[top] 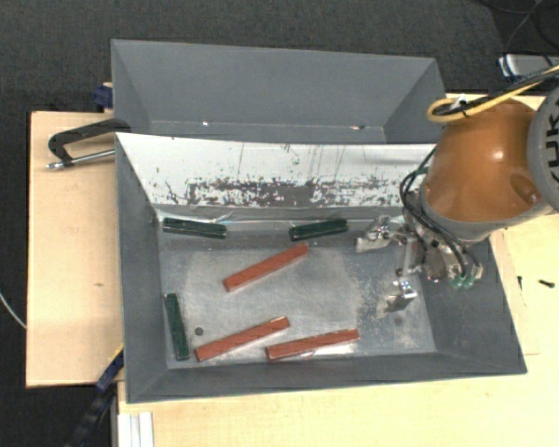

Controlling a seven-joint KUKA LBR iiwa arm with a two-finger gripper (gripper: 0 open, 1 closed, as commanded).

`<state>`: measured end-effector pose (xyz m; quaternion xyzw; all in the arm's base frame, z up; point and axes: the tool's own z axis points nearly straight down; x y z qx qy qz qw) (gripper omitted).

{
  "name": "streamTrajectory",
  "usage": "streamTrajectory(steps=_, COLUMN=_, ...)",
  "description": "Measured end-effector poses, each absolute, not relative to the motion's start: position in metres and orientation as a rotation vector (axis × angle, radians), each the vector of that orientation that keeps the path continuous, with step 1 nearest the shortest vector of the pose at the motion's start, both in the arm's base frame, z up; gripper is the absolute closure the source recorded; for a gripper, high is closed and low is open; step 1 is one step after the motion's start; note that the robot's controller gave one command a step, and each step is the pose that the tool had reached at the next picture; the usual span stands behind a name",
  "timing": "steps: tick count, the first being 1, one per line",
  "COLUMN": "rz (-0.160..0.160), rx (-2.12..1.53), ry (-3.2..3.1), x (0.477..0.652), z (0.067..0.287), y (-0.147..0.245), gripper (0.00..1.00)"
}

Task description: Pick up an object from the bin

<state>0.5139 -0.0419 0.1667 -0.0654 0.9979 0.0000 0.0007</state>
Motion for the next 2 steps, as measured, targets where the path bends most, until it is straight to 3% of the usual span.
streamTrajectory(steps=1, rz=-0.003, rx=-0.273, ry=3.111, x=0.515, z=0.154, y=-0.023, gripper=0.00)
streamTrajectory(steps=2, rz=0.002, rx=-0.406, ry=3.114, x=0.506, z=0.101, y=0.001, gripper=0.00)
